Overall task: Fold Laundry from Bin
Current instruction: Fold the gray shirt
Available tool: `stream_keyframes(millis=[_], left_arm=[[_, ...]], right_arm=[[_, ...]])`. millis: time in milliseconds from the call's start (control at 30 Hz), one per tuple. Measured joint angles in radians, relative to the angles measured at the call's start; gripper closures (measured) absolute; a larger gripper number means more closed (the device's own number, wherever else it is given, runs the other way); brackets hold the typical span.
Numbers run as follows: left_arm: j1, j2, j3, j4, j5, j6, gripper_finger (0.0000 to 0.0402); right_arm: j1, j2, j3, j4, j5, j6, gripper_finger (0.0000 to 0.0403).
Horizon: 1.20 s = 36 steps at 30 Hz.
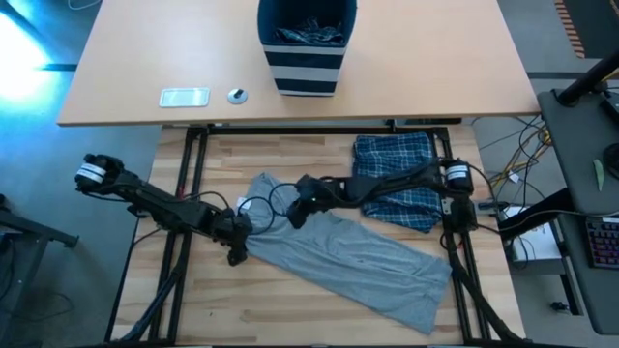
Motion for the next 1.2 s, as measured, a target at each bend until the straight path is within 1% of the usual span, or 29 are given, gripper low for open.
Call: stream_keyframes(millis=[33, 133, 200, 267, 400, 433, 533, 567, 633, 733, 767, 833, 933, 1000, 1067, 1133, 1200], left_arm=[[0.000, -0.001, 0.005, -0.005, 0.000, 0.000, 0.0157], [-0.001, -0.001, 0.012, -0.036, -0.001, -0.006, 0.0157], [-0.002, -0.007, 0.010, -0.069, 0.000, -0.026, 0.0157], [-0.009, -0.027, 0.005, -0.115, -0.001, -0.046, 0.0157], [-0.016, -0.069, 0.007, -0.248, 0.012, -0.069, 0.0157], [-0.019, -0.081, 0.008, -0.276, 0.022, -0.081, 0.0157], [-0.036, -0.131, 0.015, -0.332, 0.055, -0.106, 0.0157], [-0.043, -0.145, 0.018, -0.338, 0.060, -0.116, 0.0157], [-0.054, -0.182, 0.036, -0.341, 0.063, -0.134, 0.0157], [-0.066, -0.230, 0.106, -0.334, 0.055, -0.144, 0.0157], [-0.067, -0.243, 0.133, -0.330, 0.042, -0.144, 0.0157], [-0.066, -0.259, 0.183, -0.304, -0.016, -0.126, 0.0157], [-0.062, -0.261, 0.225, -0.248, -0.132, -0.055, 0.0157], [-0.052, -0.247, 0.227, -0.195, -0.200, -0.026, 0.0157], [-0.036, -0.224, 0.201, -0.131, -0.282, -0.018, 0.0157], [-0.024, -0.203, 0.150, -0.015, -0.367, -0.031, 0.0157], [-0.018, -0.178, 0.080, 0.136, -0.455, -0.052, 0.0157]], right_arm=[[0.002, 0.019, 0.002, 0.058, -0.020, -0.001, 0.0330], [0.018, 0.106, 0.000, 0.191, -0.024, -0.060, 0.0341], [0.034, 0.160, -0.005, 0.247, 0.021, -0.131, 0.0351], [0.053, 0.206, -0.004, 0.338, 0.071, -0.182, 0.0364], [0.085, 0.308, -0.001, 0.523, 0.094, -0.271, 0.0390], [0.092, 0.333, -0.001, 0.551, 0.116, -0.287, 0.0392], [0.102, 0.410, 0.019, 0.671, 0.233, -0.321, 0.0393], [0.102, 0.431, 0.032, 0.693, 0.256, -0.336, 0.0393], [0.099, 0.448, 0.056, 0.710, 0.263, -0.354, 0.0394], [0.103, 0.408, 0.065, 0.680, 0.251, -0.407, 0.0394], [0.109, 0.386, 0.064, 0.673, 0.254, -0.445, 0.0394], [0.125, 0.323, 0.057, 0.654, 0.250, -0.501, 0.0394], [0.147, 0.250, 0.029, 0.655, 0.248, -0.517, 0.0394], [0.158, 0.242, 0.001, 0.663, 0.255, -0.516, 0.0394], [0.169, 0.251, -0.024, 0.652, 0.291, -0.512, 0.0394], [0.181, 0.259, -0.036, 0.667, 0.343, -0.510, 0.0394], [0.186, 0.272, -0.044, 0.755, 0.397, -0.509, 0.0394]])
